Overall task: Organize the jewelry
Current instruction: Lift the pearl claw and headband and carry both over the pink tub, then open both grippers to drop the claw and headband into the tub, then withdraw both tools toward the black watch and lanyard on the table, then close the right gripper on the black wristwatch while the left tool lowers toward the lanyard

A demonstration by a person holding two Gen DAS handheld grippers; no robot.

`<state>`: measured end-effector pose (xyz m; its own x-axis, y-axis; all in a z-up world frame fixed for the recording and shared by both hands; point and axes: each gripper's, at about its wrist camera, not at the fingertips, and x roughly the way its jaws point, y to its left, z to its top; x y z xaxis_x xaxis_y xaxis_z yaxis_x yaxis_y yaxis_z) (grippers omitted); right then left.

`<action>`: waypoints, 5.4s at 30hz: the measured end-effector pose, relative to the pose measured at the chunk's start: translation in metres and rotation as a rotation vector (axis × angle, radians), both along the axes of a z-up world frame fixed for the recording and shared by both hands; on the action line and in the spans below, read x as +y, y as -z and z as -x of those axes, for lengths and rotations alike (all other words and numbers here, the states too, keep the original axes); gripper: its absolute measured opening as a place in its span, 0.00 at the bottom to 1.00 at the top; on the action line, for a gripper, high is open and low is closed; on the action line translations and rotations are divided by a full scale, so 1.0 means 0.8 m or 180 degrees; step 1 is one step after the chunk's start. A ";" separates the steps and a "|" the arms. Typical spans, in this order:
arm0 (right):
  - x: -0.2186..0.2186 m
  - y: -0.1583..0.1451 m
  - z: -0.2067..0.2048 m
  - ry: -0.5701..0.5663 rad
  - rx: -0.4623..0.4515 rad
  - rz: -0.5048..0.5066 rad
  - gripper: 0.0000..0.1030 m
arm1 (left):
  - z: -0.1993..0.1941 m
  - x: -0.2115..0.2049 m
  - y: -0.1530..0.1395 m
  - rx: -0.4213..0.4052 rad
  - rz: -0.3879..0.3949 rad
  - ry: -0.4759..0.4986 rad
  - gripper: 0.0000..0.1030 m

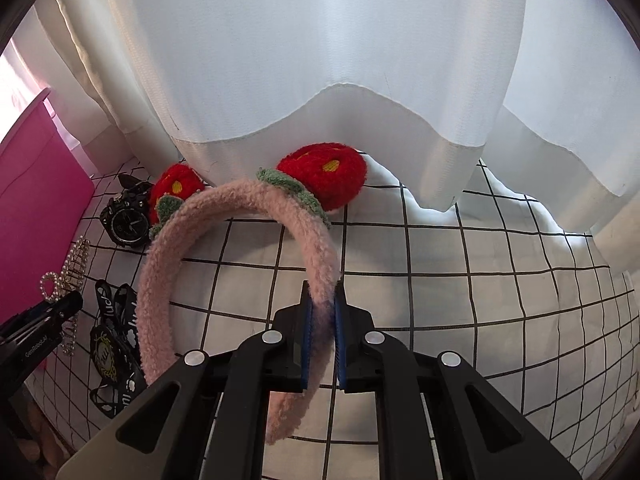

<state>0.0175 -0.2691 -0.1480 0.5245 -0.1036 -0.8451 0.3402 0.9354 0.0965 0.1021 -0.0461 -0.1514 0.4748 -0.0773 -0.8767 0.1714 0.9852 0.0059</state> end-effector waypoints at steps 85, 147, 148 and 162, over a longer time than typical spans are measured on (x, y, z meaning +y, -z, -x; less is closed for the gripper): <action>0.374 -0.192 -0.250 -0.1775 -0.0423 0.0403 0.43 | -0.094 0.327 -0.153 -0.0006 -0.0064 -0.1156 0.62; 0.076 -0.147 -0.079 -0.1429 -0.0426 -0.0197 0.54 | 0.066 0.055 -0.191 -0.0177 0.0185 -0.0447 0.89; 0.076 -0.141 -0.082 -0.1459 -0.0405 -0.0215 0.54 | 0.068 0.053 -0.184 -0.0150 0.0175 -0.0464 0.89; 0.085 -0.058 -0.134 -0.1870 -0.0141 -0.0224 0.54 | 0.088 0.024 -0.090 0.0154 0.0142 -0.0662 0.89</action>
<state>0.1250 -0.2011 -0.1013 0.5119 0.2704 -0.8154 -0.2384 0.9566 0.1675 0.0315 -0.0268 -0.0794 0.4420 -0.0212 -0.8967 -0.0367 0.9985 -0.0417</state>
